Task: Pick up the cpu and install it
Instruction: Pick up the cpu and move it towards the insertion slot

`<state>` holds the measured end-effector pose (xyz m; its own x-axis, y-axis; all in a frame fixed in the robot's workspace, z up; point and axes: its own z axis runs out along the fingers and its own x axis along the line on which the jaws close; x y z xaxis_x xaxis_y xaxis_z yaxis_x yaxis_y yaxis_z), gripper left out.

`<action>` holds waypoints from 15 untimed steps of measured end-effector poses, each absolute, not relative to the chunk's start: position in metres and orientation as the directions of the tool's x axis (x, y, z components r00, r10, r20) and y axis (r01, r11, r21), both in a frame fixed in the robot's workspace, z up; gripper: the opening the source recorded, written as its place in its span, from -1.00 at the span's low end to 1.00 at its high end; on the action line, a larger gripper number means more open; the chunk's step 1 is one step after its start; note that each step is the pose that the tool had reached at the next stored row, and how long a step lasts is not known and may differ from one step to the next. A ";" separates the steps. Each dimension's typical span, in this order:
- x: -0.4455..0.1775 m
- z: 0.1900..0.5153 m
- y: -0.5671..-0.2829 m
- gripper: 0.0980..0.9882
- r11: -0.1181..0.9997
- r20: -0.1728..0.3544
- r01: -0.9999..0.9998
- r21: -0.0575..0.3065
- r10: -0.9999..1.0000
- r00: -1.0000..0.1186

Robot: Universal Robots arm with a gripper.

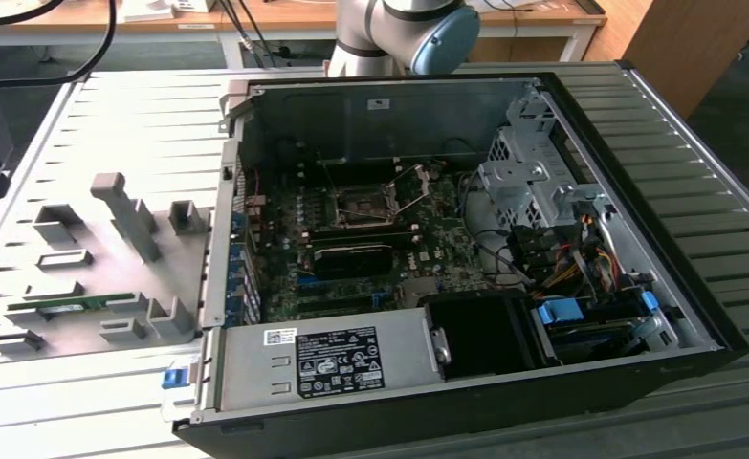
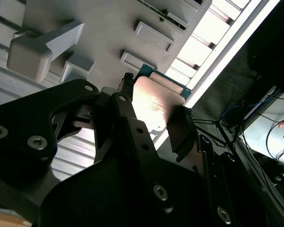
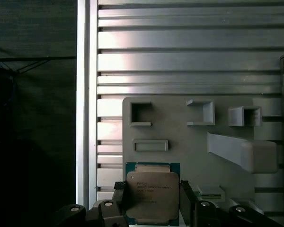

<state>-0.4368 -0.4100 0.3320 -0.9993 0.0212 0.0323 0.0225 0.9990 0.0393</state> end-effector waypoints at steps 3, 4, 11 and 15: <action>-0.437 0.333 -0.410 -0.01 0.999 0.032 0.022 0.039 0.021 -0.999; -0.437 0.333 -0.410 -0.01 0.999 0.032 0.022 0.039 0.021 -0.999; -0.437 0.335 -0.410 -0.01 0.999 0.032 0.022 0.039 0.021 -0.999; -0.437 0.339 -0.410 -0.01 0.999 0.032 0.022 0.039 0.021 -0.999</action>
<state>-0.4368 -0.4100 0.3391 -0.9993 0.0212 0.0322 0.0225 0.9990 0.0394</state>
